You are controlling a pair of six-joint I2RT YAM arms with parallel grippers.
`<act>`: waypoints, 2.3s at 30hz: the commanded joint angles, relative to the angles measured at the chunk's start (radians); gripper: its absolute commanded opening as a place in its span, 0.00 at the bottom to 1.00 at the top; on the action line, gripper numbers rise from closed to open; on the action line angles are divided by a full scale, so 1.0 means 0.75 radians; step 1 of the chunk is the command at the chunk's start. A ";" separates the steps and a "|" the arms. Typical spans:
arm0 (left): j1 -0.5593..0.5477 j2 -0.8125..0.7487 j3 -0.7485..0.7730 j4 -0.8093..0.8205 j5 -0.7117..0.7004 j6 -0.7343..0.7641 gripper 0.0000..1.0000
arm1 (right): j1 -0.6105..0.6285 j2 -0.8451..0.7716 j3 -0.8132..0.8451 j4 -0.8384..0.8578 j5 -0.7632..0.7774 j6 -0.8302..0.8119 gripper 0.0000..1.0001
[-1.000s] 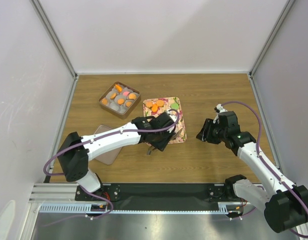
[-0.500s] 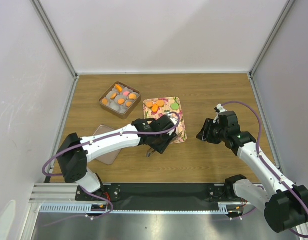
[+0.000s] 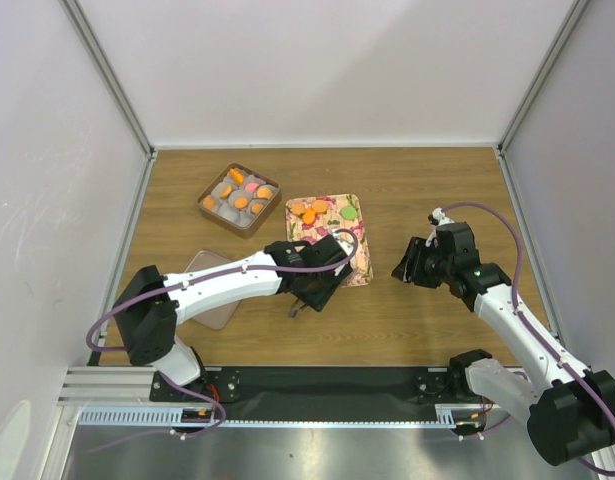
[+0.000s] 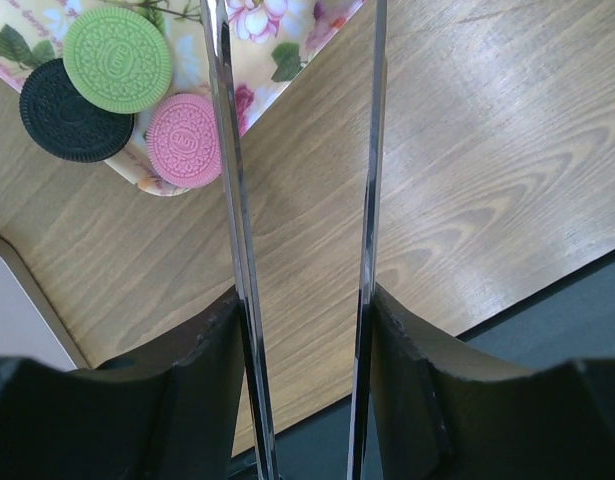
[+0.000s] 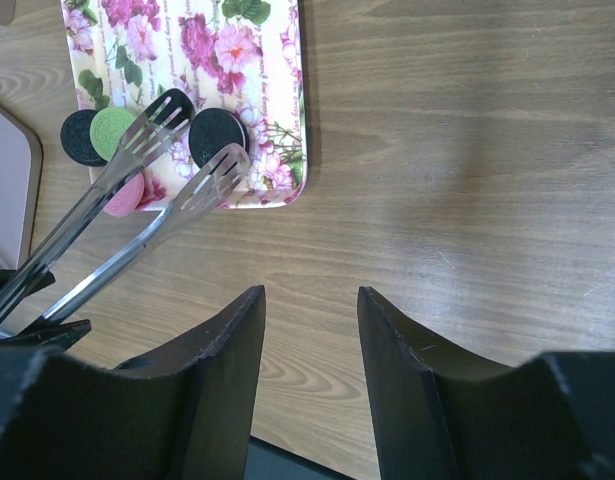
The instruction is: Pack the cookies
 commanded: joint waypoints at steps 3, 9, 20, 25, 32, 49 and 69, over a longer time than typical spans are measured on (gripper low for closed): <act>-0.018 0.011 0.007 0.021 -0.019 -0.016 0.52 | -0.003 -0.003 0.017 0.026 -0.006 -0.014 0.48; -0.018 0.011 0.033 -0.004 -0.072 -0.008 0.49 | -0.005 -0.007 0.017 0.028 -0.012 -0.016 0.48; 0.004 0.007 0.135 -0.061 -0.150 0.018 0.38 | -0.005 -0.015 0.017 0.030 -0.026 -0.014 0.48; 0.078 -0.025 0.199 -0.098 -0.205 0.037 0.38 | -0.005 -0.017 0.017 0.033 -0.034 -0.014 0.48; 0.366 -0.138 0.205 -0.104 -0.208 0.078 0.38 | -0.007 -0.013 0.015 0.037 -0.053 -0.016 0.48; 0.929 -0.009 0.295 -0.090 -0.187 0.202 0.40 | -0.011 0.009 0.003 0.055 -0.129 -0.016 0.48; 1.011 0.022 0.213 -0.079 -0.187 0.227 0.41 | -0.036 0.011 -0.011 0.071 -0.147 -0.014 0.48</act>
